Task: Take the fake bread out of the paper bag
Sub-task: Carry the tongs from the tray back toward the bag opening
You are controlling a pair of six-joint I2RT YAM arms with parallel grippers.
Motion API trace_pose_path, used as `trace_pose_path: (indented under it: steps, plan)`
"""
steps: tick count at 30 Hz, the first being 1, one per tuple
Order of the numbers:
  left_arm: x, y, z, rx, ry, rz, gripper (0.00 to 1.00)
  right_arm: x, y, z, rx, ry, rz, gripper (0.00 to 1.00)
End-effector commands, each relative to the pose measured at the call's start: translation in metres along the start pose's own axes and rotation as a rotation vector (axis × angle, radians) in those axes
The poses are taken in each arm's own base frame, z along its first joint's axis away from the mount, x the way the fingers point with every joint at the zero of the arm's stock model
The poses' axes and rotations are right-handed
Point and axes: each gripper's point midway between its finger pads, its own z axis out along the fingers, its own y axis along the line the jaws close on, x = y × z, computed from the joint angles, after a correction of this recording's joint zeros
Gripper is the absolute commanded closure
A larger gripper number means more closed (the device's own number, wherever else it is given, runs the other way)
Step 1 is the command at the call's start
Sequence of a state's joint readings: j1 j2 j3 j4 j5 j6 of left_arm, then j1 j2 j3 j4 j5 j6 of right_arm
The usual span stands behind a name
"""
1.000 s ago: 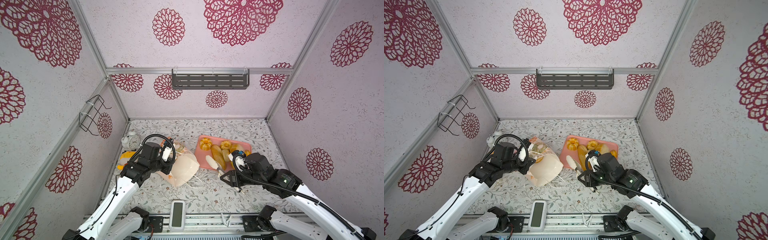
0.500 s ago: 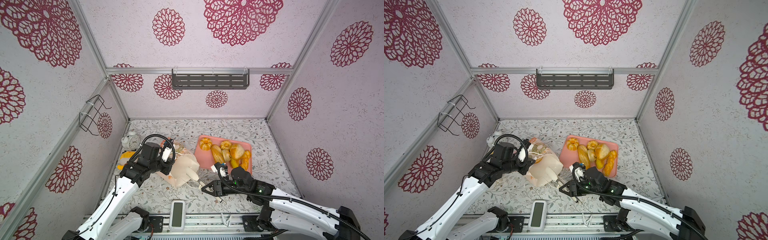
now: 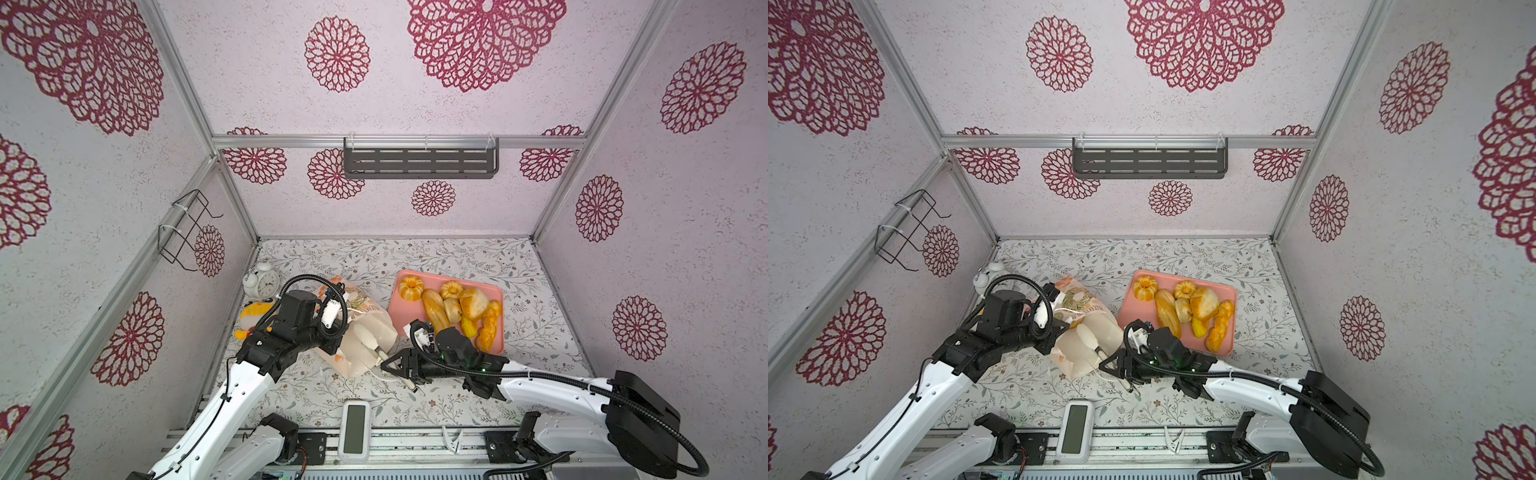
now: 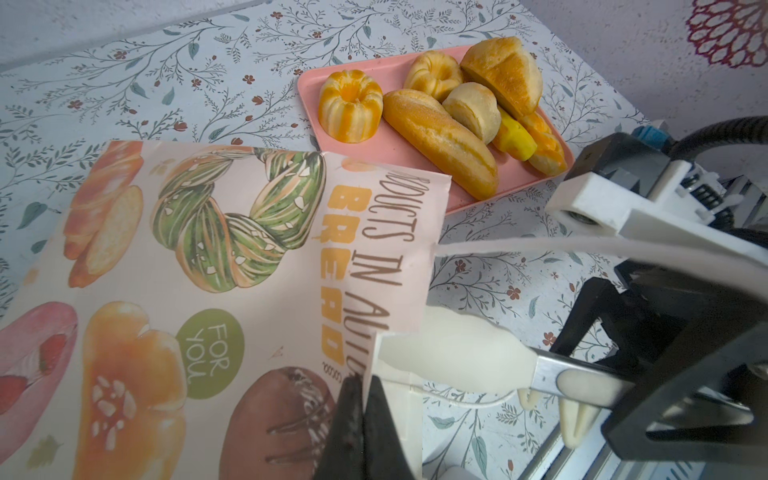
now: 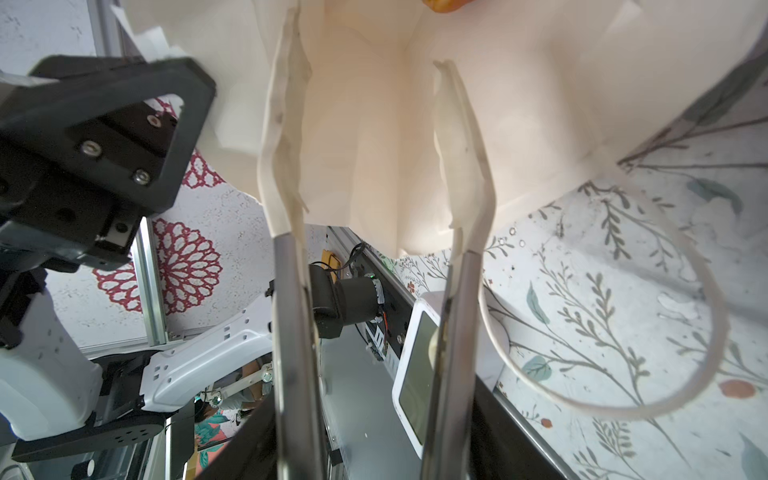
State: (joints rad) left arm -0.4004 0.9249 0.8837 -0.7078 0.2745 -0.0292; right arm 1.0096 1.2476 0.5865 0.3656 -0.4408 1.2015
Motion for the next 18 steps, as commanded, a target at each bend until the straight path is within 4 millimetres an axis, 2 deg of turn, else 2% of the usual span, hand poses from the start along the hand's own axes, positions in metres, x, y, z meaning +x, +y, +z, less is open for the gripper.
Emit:
trace_pose_path:
  steps: [1,5,8,12,18]
  plan:
    - [-0.014,-0.01,-0.005,0.054,-0.058,0.027,1.0,-0.02,0.041,0.003,-0.124,-0.05,-0.042,0.36]
    - [-0.012,-0.015,-0.002,0.091,-0.061,0.023,1.0,-0.028,0.037,0.018,-0.147,-0.03,0.005,0.34]
    - [-0.014,-0.018,-0.003,0.107,-0.067,0.024,1.0,-0.038,0.026,0.029,-0.157,-0.016,0.088,0.34]
    - [-0.019,-0.02,-0.007,0.11,-0.082,0.043,1.0,-0.048,0.018,0.035,-0.165,-0.015,0.142,0.35]
    - [-0.02,-0.02,-0.006,0.118,-0.08,0.053,1.0,-0.052,0.014,0.045,-0.148,0.007,0.166,0.37]
